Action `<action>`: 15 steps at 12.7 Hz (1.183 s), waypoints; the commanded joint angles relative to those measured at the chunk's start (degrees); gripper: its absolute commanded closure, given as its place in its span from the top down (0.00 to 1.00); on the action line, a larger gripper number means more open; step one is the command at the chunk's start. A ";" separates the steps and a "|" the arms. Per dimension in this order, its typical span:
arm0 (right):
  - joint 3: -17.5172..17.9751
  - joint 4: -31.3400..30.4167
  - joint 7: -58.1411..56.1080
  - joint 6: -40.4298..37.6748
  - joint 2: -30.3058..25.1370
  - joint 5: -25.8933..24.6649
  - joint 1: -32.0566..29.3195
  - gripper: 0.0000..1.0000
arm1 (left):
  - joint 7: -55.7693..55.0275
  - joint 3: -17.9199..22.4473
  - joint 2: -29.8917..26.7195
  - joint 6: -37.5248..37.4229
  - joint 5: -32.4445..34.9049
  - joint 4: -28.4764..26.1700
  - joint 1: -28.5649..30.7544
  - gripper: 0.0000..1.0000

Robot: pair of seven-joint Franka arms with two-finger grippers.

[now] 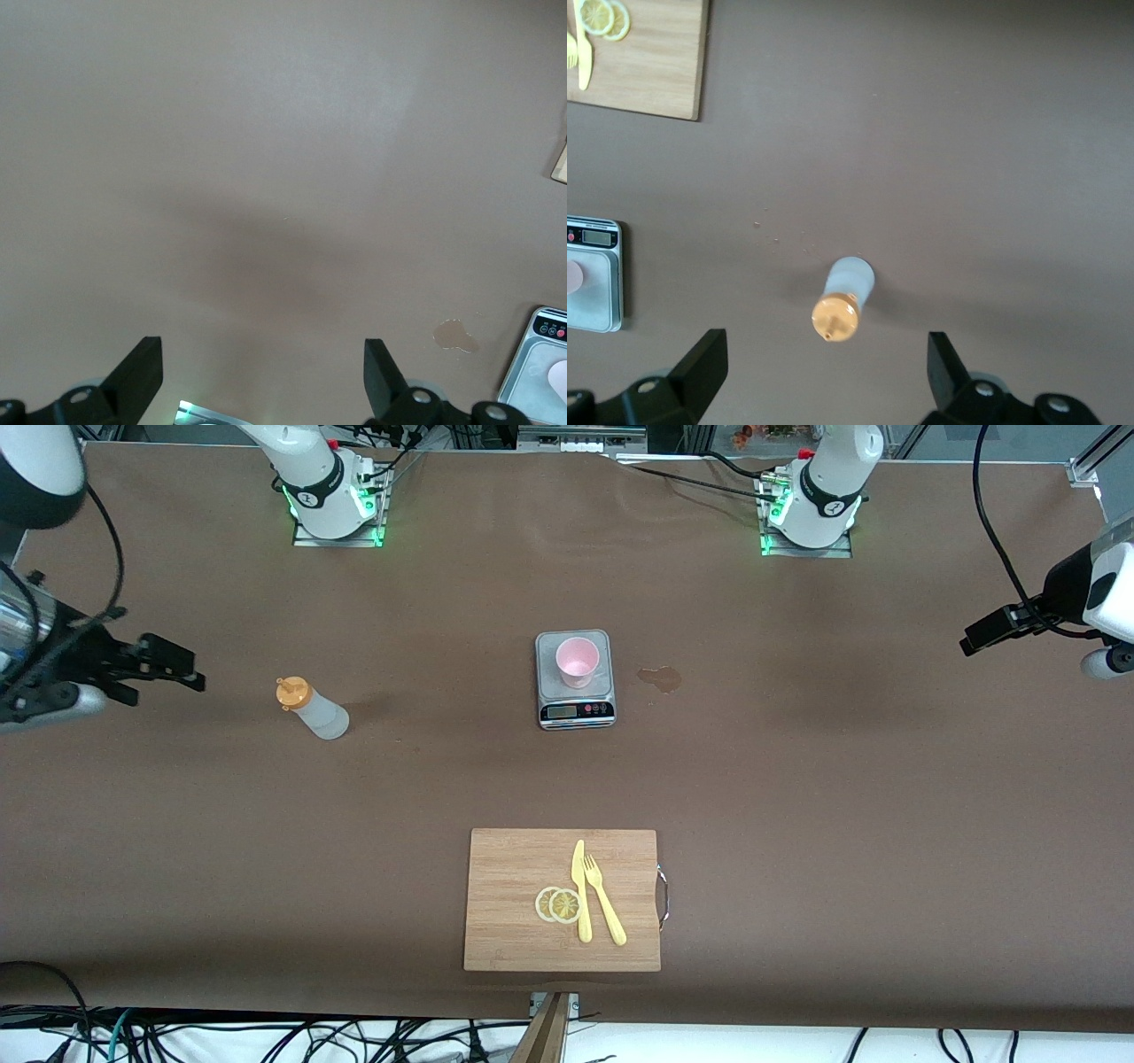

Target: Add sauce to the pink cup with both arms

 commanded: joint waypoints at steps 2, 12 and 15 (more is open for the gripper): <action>-0.01 -2.16 1.12 -1.11 -3.50 -8.90 -0.29 1.00 | 0.79 -0.23 0.32 -0.44 -1.19 1.10 0.47 1.00; -0.44 -0.58 3.85 -2.87 -1.30 -9.83 -0.64 1.00 | 0.96 -0.23 0.32 -0.44 -1.19 1.10 0.47 1.00; -0.36 -0.40 3.85 -2.87 -1.21 -9.65 -0.47 1.00 | 0.96 -0.23 0.32 -0.44 -1.19 1.10 0.47 1.00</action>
